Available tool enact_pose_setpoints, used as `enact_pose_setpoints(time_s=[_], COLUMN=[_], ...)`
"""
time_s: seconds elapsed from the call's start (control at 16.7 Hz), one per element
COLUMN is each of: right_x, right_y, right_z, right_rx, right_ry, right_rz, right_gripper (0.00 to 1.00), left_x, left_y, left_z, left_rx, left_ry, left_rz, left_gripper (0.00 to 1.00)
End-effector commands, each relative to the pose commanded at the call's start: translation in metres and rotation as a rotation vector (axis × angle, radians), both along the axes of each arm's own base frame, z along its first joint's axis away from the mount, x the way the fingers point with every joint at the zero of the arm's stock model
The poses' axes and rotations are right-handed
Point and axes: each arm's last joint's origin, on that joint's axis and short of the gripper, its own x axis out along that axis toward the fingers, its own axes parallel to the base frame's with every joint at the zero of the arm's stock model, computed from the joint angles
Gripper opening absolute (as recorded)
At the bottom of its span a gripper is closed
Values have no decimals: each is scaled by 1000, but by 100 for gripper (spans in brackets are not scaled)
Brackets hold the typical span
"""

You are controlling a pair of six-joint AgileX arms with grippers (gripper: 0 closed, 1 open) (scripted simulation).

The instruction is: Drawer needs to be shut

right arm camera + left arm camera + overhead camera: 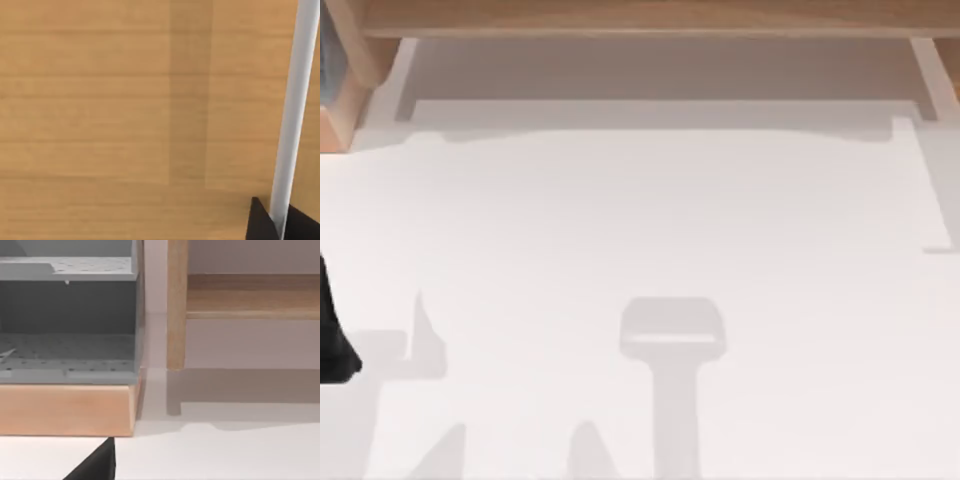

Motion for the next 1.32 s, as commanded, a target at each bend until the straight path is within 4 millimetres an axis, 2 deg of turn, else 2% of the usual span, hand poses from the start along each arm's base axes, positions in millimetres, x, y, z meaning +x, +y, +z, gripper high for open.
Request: enact_pose_setpoints(time_s=[0.12,0.48,0.6,0.9,1.32], right_x=[9,56,62,64,114], right_y=[-1,-1,0,-2,-3], right_z=[0,0,0,0,0], right_rx=[-2,1,1,2,3], right_ry=[-2,1,1,1,2], right_rz=[-1,1,1,-6,-3], right_gripper=[0,0,0,0,0], left_x=[0,0,0,0,0], left_y=[0,0,0,0,0], left_z=[0,0,0,0,0], left_rx=[0,0,0,0,0], left_ry=[0,0,0,0,0], left_rz=[0,0,0,0,0], left_gripper=[100,100,100,100,100])
